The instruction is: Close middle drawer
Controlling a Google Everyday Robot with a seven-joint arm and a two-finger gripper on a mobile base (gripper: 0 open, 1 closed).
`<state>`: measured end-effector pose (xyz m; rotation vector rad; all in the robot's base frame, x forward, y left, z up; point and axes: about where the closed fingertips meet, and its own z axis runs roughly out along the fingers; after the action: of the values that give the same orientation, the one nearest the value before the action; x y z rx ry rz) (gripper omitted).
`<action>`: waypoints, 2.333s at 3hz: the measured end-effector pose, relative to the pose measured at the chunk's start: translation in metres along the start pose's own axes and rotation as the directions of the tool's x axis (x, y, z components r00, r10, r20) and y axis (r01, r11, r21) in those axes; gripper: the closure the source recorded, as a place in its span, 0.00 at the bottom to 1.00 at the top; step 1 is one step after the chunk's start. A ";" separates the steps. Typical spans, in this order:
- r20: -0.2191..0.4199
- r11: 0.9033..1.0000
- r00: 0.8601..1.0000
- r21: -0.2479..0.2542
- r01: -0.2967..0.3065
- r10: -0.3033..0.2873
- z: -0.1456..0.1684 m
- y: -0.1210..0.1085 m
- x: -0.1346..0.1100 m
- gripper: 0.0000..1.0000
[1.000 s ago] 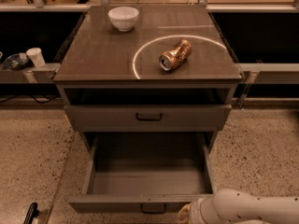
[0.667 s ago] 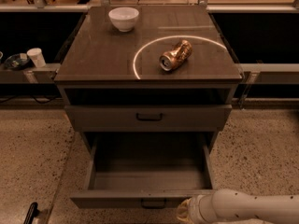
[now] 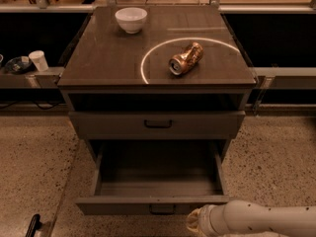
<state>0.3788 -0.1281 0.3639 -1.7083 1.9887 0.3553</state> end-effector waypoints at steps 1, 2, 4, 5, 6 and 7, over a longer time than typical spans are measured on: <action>0.011 0.998 1.000 0.060 -0.011 0.010 0.000 -0.011 0.002 1.00; 0.052 0.980 0.998 0.194 -0.040 0.031 0.000 -0.038 0.003 1.00; 0.145 0.946 0.988 0.312 -0.089 0.045 0.011 -0.094 0.001 1.00; 0.208 0.935 0.978 0.350 -0.056 -0.019 0.011 -0.124 -0.005 1.00; 0.297 0.922 0.952 0.386 -0.046 -0.077 0.004 -0.158 -0.009 0.83; 0.357 0.934 0.927 0.356 -0.024 -0.112 0.002 -0.175 -0.008 0.59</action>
Offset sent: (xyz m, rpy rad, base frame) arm 0.0669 -0.0218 0.0083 0.0681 -0.2945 -0.2387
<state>0.5513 -0.1524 0.3865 -1.3405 1.6171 0.2613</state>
